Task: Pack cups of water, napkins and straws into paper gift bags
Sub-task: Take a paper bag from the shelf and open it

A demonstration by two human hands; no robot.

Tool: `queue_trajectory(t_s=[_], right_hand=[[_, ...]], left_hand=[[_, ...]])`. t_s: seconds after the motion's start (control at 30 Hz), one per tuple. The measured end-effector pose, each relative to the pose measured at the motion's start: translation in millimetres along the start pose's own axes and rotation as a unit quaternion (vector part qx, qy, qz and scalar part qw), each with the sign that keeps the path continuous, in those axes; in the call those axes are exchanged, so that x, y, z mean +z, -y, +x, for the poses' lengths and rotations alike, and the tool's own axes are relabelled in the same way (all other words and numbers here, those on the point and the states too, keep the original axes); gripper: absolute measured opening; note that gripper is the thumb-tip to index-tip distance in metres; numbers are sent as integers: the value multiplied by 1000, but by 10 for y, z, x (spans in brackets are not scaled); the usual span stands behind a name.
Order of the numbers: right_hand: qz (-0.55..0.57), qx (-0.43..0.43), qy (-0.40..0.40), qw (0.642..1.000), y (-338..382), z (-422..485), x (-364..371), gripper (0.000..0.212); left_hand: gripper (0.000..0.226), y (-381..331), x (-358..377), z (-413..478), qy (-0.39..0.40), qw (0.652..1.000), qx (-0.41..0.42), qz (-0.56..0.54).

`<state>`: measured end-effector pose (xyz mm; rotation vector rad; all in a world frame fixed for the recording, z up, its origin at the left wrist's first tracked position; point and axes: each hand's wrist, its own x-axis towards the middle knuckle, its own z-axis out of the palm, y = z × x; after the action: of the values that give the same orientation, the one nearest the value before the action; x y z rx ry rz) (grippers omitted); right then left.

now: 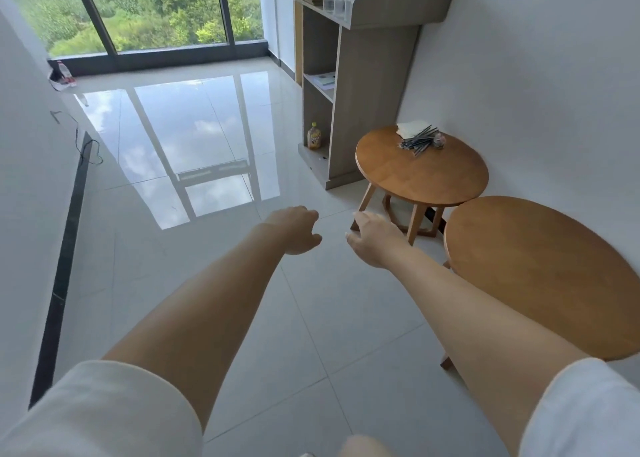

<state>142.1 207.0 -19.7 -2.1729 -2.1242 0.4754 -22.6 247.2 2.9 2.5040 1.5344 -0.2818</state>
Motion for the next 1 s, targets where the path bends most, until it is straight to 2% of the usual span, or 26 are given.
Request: queue_trajectory(t_s=[0.23, 0.57, 1.0], right_hand=[[-10, -17, 17, 1000, -24, 998, -74, 47], [-7, -51, 25, 998, -230, 2949, -430, 49], [-15, -94, 32, 995, -105, 4981, -732, 44]], left_hand=[[46, 410, -141, 856, 5, 1000, -7, 22], [48, 930, -675, 2576, 20, 999, -38, 11], [49, 1878, -1142, 4135, -1, 996, -83, -17]])
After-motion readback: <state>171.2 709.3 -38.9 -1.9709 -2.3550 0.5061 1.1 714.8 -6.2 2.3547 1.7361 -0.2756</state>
